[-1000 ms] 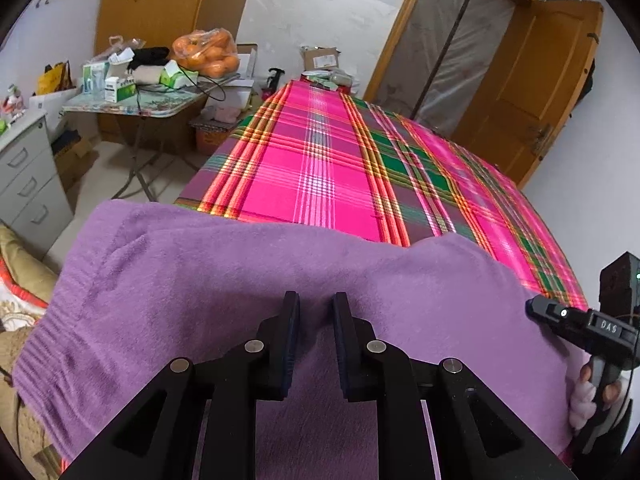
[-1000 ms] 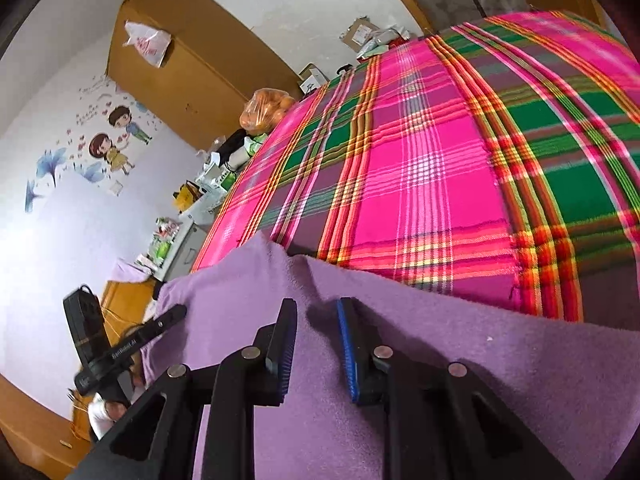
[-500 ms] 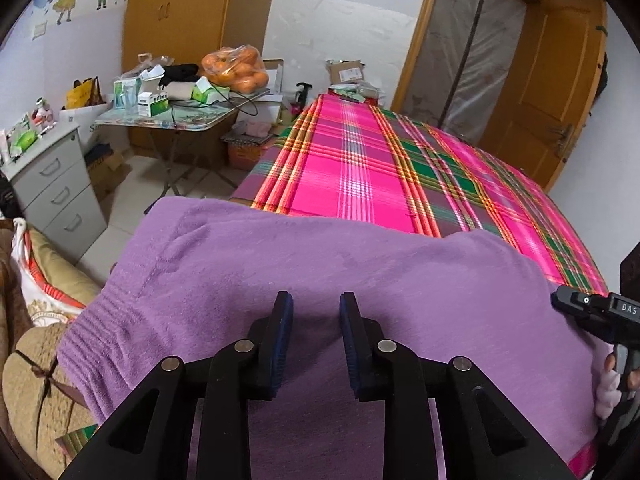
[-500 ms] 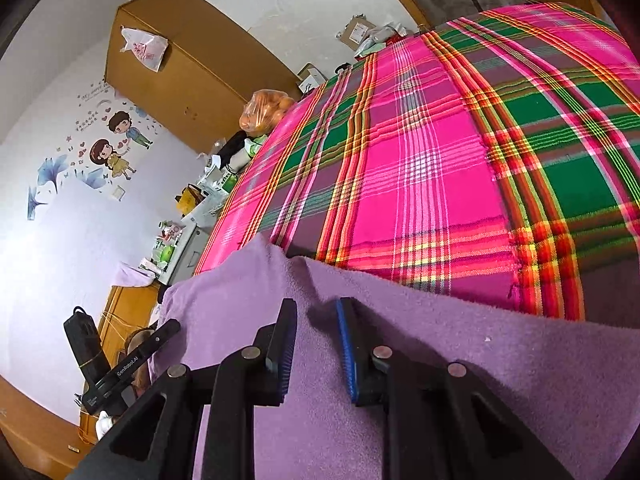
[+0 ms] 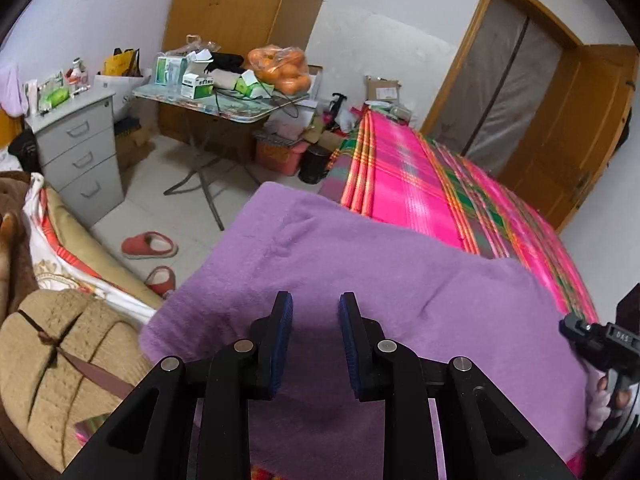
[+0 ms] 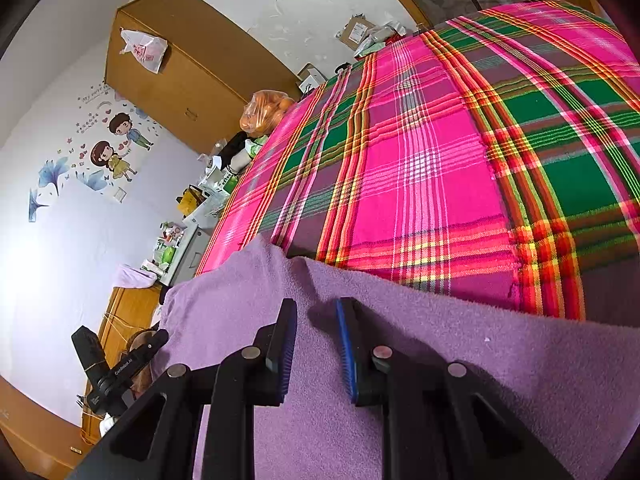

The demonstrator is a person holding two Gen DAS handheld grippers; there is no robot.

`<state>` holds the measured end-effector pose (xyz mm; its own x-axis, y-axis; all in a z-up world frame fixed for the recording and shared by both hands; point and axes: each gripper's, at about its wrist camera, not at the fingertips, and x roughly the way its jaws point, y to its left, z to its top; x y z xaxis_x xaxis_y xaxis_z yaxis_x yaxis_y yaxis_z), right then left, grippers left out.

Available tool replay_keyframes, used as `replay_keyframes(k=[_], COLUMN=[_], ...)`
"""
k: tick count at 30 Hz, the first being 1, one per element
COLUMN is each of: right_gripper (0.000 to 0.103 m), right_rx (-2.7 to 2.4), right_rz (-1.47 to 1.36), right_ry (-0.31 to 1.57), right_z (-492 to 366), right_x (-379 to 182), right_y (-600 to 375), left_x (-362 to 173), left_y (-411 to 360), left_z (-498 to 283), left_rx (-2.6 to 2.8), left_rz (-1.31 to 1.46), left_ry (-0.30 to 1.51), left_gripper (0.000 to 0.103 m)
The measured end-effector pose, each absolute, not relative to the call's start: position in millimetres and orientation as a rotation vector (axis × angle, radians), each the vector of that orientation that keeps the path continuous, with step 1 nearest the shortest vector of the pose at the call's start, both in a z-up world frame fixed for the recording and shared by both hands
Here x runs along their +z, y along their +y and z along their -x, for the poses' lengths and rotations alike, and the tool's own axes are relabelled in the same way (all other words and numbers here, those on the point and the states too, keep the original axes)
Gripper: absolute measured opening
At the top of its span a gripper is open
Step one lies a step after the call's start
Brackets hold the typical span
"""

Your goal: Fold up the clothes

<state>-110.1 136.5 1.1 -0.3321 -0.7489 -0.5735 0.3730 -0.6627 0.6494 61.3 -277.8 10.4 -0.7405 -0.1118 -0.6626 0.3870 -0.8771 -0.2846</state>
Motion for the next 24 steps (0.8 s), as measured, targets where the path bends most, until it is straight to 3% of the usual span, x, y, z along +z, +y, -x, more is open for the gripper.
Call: replay_keyframes(k=[11,24], right_gripper=[0.022,0.026], right_rx=[-2.049,-2.129], right_rz=[-1.155,-1.152], right_ry=[-0.53,-0.244], right_z=[111,125], right_x=[4,33], right_y=[138,93], left_x=[28,12], left_y=[-277,-281], left_z=[-20,11], left_rx=[-2.722,-2.732], left_rz=[-0.985,-1.09], left_ry=[0.515,0.673], left_gripper=[0.026,0.026])
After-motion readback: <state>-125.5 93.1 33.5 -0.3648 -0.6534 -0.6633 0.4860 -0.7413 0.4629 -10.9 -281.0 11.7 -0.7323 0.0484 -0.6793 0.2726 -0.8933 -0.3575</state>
